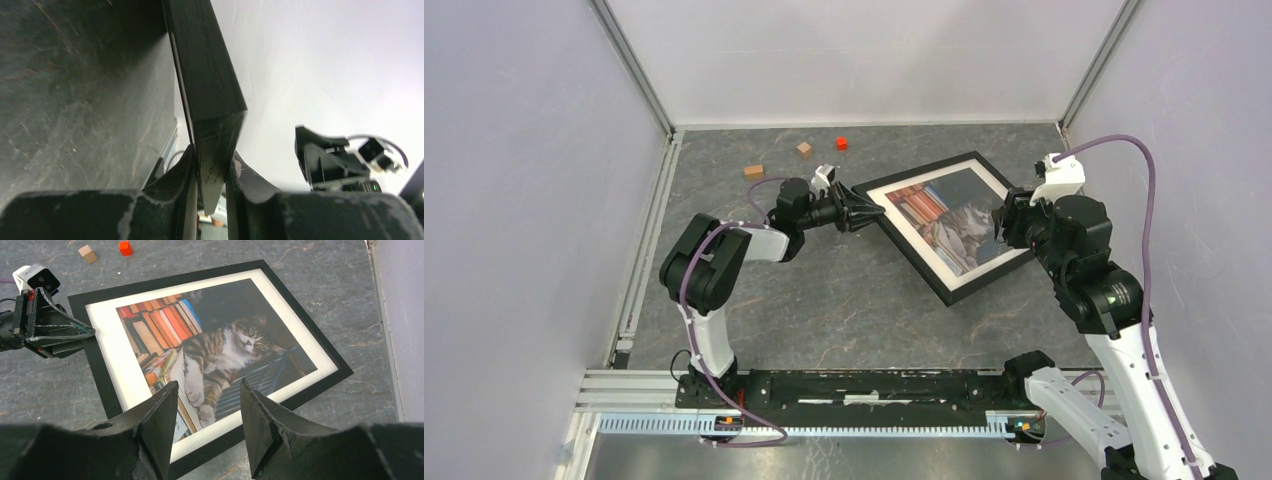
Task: Put the photo into the frame
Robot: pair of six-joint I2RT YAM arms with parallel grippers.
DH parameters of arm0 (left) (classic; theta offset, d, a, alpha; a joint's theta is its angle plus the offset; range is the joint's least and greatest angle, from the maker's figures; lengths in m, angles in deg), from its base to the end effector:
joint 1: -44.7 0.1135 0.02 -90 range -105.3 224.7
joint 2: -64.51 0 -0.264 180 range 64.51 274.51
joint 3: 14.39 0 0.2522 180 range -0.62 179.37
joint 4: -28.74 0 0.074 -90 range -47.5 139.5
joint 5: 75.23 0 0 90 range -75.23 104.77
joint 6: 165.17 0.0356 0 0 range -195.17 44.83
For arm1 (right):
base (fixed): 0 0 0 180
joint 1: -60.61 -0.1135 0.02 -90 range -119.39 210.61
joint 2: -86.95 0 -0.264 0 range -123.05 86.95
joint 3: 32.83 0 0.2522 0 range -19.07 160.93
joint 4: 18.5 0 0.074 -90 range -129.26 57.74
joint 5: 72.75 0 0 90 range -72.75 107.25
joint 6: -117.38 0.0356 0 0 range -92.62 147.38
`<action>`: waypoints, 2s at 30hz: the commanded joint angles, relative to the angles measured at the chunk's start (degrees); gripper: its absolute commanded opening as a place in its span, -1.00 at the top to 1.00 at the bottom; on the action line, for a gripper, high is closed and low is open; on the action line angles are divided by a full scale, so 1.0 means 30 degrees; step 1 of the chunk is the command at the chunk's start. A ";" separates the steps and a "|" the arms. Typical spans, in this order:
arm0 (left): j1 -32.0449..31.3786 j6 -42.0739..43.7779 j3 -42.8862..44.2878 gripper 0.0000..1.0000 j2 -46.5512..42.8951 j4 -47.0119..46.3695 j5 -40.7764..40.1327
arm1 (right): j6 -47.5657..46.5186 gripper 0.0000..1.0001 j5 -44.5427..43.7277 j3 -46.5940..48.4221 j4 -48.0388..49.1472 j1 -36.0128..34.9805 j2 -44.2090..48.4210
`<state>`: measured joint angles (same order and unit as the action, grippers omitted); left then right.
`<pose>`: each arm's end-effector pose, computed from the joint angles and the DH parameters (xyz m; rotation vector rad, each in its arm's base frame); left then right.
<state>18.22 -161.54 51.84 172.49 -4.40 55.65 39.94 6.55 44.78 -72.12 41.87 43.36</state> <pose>0.3382 -0.1945 0.1816 -0.4604 2.1344 -1.9184 0.1352 0.0389 0.4001 0.0230 1.9111 0.1909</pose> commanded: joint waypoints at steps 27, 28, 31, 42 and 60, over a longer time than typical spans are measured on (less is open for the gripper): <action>1.1403 1.8291 -0.2401 0.96 -0.8177 2.7702 -0.7364 | -0.0813 -0.10 0.2610 -0.2091 0.1337 -0.0050 -0.0102; 1.1395 1.8205 -0.2311 0.90 -0.8113 2.7845 -0.7589 | -0.0850 -0.10 0.2713 -0.1999 0.1244 -0.0036 -0.0097; 1.1421 1.8083 -0.1812 0.39 -0.8662 2.8578 -0.8695 | -0.0980 -0.10 0.3142 -0.1677 0.0920 -0.0045 0.0066; 0.6755 1.9343 0.3444 -1.00 -1.8686 3.0195 -1.0556 | -0.2355 -0.57 0.6055 0.1058 -0.1999 -0.0051 0.1179; 0.3026 1.7186 0.9699 -1.00 -2.3977 2.1458 -0.3627 | -0.0834 -0.96 0.6974 0.0433 0.0076 -0.1859 0.4377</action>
<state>27.46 -107.27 78.55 102.62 63.91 43.63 35.74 30.33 45.44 -73.03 36.87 54.92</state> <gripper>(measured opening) 0.995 0.979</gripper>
